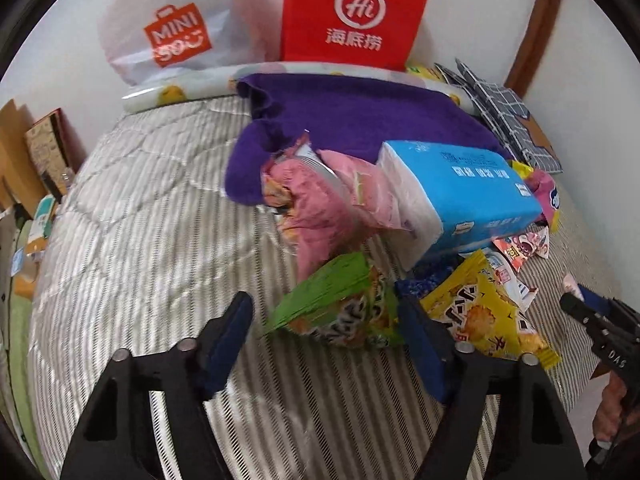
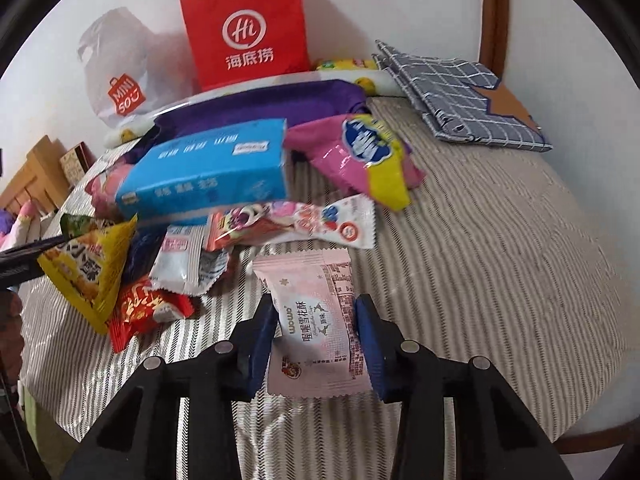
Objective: Organize snacks
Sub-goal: 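Grasp the pink wafer packet with the right gripper while the left grasps the green snack bag, then lift both packets and carry them over the purple towel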
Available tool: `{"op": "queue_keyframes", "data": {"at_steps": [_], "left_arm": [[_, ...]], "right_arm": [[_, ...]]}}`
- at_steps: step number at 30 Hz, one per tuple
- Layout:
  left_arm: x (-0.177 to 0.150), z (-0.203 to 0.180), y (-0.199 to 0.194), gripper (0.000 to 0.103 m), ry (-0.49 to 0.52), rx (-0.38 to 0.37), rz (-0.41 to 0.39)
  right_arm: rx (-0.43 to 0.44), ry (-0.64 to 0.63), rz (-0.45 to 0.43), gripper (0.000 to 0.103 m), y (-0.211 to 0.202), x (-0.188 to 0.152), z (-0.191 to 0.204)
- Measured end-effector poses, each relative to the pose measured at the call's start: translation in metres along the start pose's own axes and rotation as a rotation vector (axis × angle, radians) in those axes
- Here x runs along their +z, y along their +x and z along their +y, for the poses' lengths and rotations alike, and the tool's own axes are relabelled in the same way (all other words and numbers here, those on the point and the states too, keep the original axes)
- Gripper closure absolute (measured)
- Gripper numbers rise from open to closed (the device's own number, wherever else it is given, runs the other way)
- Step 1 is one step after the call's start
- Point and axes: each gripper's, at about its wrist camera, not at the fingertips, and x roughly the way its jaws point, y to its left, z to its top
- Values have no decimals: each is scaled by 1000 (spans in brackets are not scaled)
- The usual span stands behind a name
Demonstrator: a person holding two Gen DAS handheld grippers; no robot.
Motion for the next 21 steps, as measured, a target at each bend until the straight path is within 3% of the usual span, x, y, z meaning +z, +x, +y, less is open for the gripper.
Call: {"op": "queue_keyframes", "data": {"at_steps": [3,9,21], "left_arm": [[1,-1,9,51,3,-5,24],[4,4,-1,63,-2,-42,5],[-6,21,-47,64,-81,-50,-61]], "right_arm": [[0,24,1,65,-2,3,-4],[-7,64,4,65,-2,10,-9],[-62,70,-35,65,-21,15,1]]}}
